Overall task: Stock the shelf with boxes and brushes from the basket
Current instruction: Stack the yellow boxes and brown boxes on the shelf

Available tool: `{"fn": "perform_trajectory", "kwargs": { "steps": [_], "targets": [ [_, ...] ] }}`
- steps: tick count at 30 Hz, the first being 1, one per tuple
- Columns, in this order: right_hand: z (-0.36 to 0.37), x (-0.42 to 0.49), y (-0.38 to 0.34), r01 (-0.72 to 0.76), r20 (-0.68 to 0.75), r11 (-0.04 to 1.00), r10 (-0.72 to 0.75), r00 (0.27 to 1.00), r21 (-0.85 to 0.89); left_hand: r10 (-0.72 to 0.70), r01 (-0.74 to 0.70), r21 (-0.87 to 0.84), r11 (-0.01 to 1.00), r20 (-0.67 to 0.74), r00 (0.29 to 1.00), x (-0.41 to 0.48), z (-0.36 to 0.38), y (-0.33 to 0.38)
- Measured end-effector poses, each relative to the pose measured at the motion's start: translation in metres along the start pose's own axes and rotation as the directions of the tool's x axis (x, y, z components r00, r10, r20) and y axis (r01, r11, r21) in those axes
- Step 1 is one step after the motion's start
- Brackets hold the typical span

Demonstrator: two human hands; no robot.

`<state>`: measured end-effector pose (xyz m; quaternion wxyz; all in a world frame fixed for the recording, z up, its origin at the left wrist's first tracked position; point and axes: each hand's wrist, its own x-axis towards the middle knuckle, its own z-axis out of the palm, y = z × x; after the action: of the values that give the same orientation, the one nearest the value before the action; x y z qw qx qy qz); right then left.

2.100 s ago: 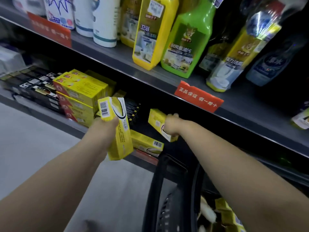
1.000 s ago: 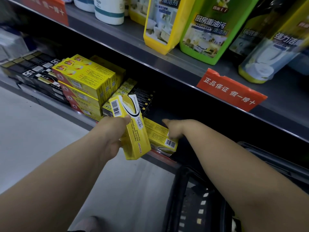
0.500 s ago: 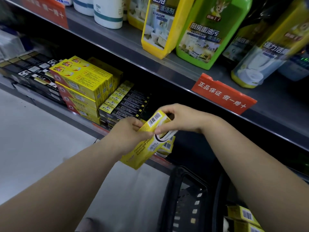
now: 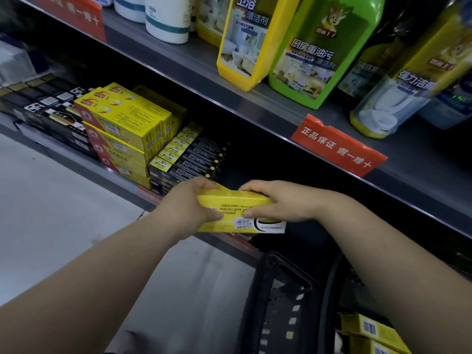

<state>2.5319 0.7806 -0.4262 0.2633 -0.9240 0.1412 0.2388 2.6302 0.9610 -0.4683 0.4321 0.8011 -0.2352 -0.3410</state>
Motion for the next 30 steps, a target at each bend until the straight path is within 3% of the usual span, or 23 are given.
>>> {"fn": "perform_trajectory", "kwargs": {
  "steps": [2,4,7,11,15,23,30],
  "targets": [
    [-0.003,0.009,0.0,-0.056,0.003,0.997,0.056,0.998,-0.058,-0.021,0.015,-0.057,0.998,-0.12,0.992,0.004,0.001,-0.004],
    [-0.009,0.02,0.011,-0.16,-0.081,0.987,0.157,0.984,-0.028,-0.071,0.059,-0.071,0.996,-0.183,0.981,0.006,0.002,-0.007],
    [-0.018,0.04,0.036,-0.393,-0.195,0.919,0.378,0.905,-0.042,-0.06,0.051,-0.074,0.996,-0.139,0.988,0.007,0.007,-0.009],
    [-0.014,0.072,0.061,-0.551,-0.152,0.821,0.531,0.833,-0.15,-0.045,0.035,-0.093,0.995,-0.102,0.994,0.009,0.01,-0.01],
    [0.013,0.098,0.072,-0.551,-0.063,0.821,0.548,0.834,-0.153,-0.055,0.047,-0.096,0.994,-0.082,0.995,0.01,0.008,-0.009],
    [0.03,0.108,0.075,-0.436,0.063,0.895,0.442,0.895,-0.092,-0.04,0.034,-0.106,0.994,-0.052,0.998,0.009,0.007,-0.006],
    [0.03,0.102,0.078,-0.524,0.05,0.816,0.55,0.834,-0.243,-0.019,0.015,-0.102,0.995,-0.04,0.999,0.005,0.013,0.001]
  ]
}}
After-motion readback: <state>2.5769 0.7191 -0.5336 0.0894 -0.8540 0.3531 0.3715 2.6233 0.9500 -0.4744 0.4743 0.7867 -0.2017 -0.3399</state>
